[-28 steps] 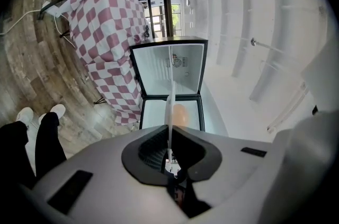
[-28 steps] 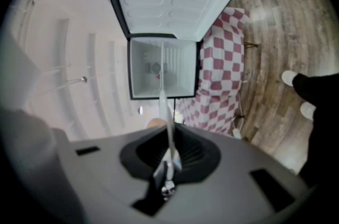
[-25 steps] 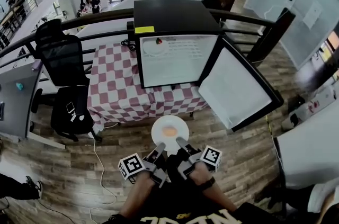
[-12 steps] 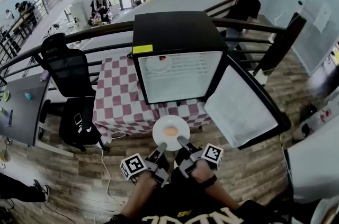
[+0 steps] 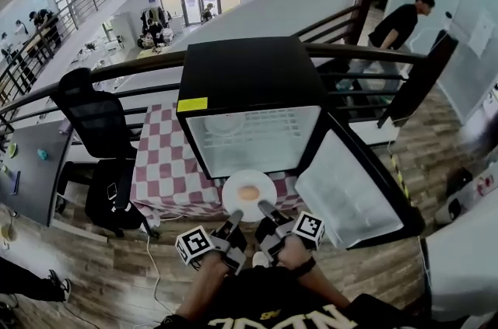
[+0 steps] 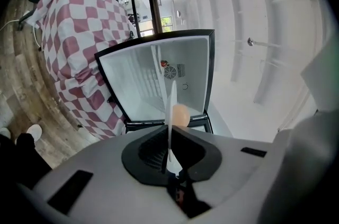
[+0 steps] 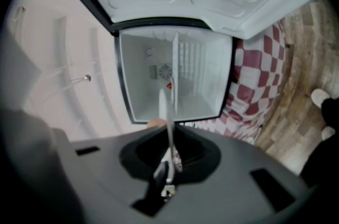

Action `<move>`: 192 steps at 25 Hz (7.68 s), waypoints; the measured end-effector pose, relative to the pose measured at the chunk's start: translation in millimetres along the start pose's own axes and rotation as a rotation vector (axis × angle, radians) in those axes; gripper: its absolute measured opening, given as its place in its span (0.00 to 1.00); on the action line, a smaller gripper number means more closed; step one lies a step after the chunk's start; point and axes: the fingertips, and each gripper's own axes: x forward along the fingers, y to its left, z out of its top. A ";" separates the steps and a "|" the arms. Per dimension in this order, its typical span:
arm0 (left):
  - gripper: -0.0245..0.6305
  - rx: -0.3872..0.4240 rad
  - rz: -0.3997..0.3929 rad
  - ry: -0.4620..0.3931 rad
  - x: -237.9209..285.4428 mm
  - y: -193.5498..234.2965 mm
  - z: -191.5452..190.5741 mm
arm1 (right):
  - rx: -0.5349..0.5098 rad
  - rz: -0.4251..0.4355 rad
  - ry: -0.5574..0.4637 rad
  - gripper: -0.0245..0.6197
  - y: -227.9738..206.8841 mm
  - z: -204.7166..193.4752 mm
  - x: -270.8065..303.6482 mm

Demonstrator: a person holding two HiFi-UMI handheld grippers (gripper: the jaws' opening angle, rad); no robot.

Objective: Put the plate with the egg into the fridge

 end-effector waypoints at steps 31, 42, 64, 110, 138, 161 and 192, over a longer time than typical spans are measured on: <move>0.09 0.063 0.168 -0.045 71.9 135.7 48.5 | -0.123 -0.178 0.106 0.10 -123.1 51.8 83.9; 0.09 0.056 0.209 -0.021 99.1 171.0 77.2 | -0.114 -0.216 0.083 0.10 -152.3 69.9 121.4; 0.08 -0.002 0.250 -0.038 142.9 233.1 117.7 | -0.130 -0.299 0.049 0.10 -199.8 101.3 175.8; 0.29 0.088 0.240 -0.050 155.7 229.8 139.9 | -0.446 -0.268 0.085 0.50 -193.9 117.8 182.4; 0.15 1.015 0.490 0.185 142.6 245.3 100.2 | -1.254 -0.452 0.242 0.21 -195.5 110.5 152.2; 0.09 0.933 0.557 0.155 164.7 239.8 132.6 | -1.188 -0.455 0.237 0.09 -190.9 113.5 187.9; 0.09 0.886 0.579 0.134 198.8 229.0 169.9 | -1.151 -0.469 0.178 0.09 -171.8 148.2 237.0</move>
